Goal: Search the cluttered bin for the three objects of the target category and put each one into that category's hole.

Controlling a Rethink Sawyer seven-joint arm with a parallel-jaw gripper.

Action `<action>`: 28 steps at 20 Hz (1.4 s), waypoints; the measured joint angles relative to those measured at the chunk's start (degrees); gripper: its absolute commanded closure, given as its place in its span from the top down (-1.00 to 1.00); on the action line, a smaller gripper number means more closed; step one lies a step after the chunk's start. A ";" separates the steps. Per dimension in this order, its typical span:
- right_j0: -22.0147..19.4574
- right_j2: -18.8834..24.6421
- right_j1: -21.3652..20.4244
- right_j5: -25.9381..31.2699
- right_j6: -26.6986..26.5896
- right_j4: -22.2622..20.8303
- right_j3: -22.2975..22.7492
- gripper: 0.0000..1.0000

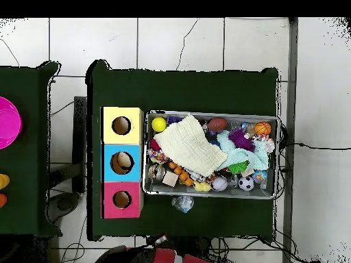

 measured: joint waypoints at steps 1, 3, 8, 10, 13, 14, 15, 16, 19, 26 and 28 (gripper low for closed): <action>-0.08 0.01 0.76 -2.37 0.00 -0.65 -0.02 1.00; -0.29 0.01 2.99 -7.97 0.00 -2.13 -0.21 1.00; -1.24 0.01 10.64 -17.68 0.00 -4.50 -2.13 1.00; -1.72 0.01 13.38 -18.72 0.00 -4.66 -3.14 1.00; -2.27 -0.08 16.17 -18.82 0.00 -4.66 -4.60 1.00; -2.42 -0.14 16.89 -18.82 0.00 -4.65 -5.23 1.00; -2.46 -0.22 17.11 -18.83 0.00 -4.61 -5.75 1.00; -2.47 -0.35 17.23 -18.80 0.00 -4.26 -6.68 1.00; -2.59 -0.46 17.20 -18.21 0.00 -3.81 -7.21 1.00; -2.80 -0.50 17.20 -17.89 0.00 -3.90 -7.22 1.00; -2.76 -0.54 17.21 -17.88 0.00 -3.88 -7.22 1.00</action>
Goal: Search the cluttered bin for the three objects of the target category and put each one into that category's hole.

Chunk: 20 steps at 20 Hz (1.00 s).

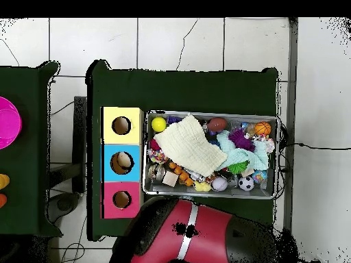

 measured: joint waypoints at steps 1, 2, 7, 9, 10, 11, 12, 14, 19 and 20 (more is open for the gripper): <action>0.07 -0.05 0.00 0.00 0.00 0.00 -0.01 1.00; 0.20 -0.13 0.01 0.00 0.00 0.01 -0.02 1.00; 1.19 -0.70 0.22 -0.07 0.00 -0.06 -0.23 1.00; 1.58 -0.90 0.27 -0.09 0.00 -0.08 -0.32 1.00; 1.58 -0.92 0.28 -0.09 0.00 -0.14 -0.34 1.00; 1.57 -0.93 0.29 -0.09 0.00 -0.19 -0.36 1.00; 1.54 -0.93 0.30 -0.09 0.00 -0.21 -0.36 1.00; 1.55 -0.93 0.30 -0.09 0.00 -0.21 -0.36 1.00; 1.60 -0.96 0.18 0.20 0.00 -0.18 -0.39 1.00; 1.61 -0.96 0.08 0.43 0.00 -0.15 -0.40 1.00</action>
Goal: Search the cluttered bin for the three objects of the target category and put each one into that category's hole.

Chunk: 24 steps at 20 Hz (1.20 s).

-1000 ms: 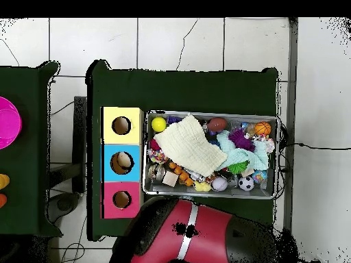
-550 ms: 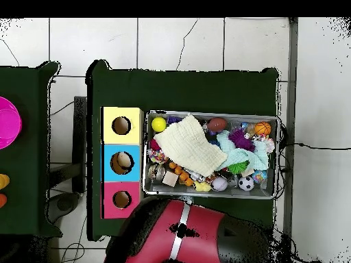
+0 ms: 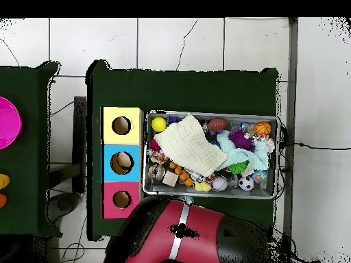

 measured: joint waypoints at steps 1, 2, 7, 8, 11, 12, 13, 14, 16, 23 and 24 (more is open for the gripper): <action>0.04 -0.01 -0.33 0.82 0.00 0.08 -0.02 1.00; 0.05 -0.02 -0.48 1.25 0.00 0.11 -0.02 1.00; 0.74 -1.30 -2.10 8.25 0.00 1.57 0.01 1.00; 0.91 -1.60 -2.23 9.35 0.00 1.82 0.02 1.00; 1.88 -3.66 -2.63 15.85 0.00 2.91 0.16 1.00; 2.10 -3.99 -2.72 17.02 0.00 3.01 0.24 1.00; 2.43 -4.46 -2.91 18.55 0.00 3.13 0.41 1.00; 3.51 -5.43 -3.74 21.93 0.00 3.32 0.61 1.00; 4.03 -5.67 -4.32 22.90 0.00 3.43 0.58 1.00; 4.40 -6.09 -4.70 22.53 0.00 3.44 0.57 1.00; 4.37 -6.09 -4.49 21.72 0.00 3.40 0.57 1.00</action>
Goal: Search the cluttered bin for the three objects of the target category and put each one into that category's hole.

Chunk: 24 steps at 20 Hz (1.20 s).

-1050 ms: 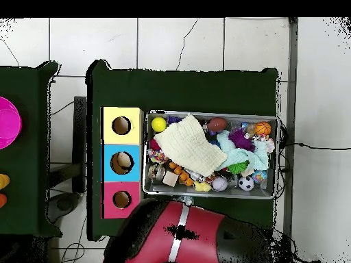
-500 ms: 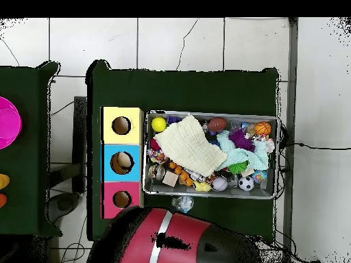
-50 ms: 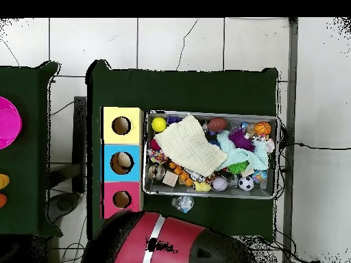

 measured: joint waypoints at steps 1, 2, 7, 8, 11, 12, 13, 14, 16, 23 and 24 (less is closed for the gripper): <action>-0.03 0.00 0.21 -0.80 0.00 -0.04 0.00 1.00; -0.01 0.00 0.36 -1.67 0.00 -0.10 0.00 1.00; -0.05 -0.60 1.89 -8.25 0.00 -0.75 0.20 1.00; -0.08 -0.71 2.05 -8.91 0.00 -0.83 0.24 1.00; -0.53 -1.05 3.01 -12.27 0.00 -1.35 0.33 1.00; -0.71 -1.07 3.19 -12.84 0.00 -1.45 0.32 1.00; -0.89 -1.08 3.37 -13.42 0.00 -1.56 0.31 1.00; -1.49 -1.09 4.05 -15.19 0.00 -1.94 0.32 1.00; -2.12 -1.10 4.65 -16.77 0.00 -2.25 0.32 1.00; -4.03 -1.10 6.49 -20.31 0.00 -2.38 -0.24 1.00; -4.38 -1.10 6.86 -20.88 0.00 -2.36 -0.57 1.00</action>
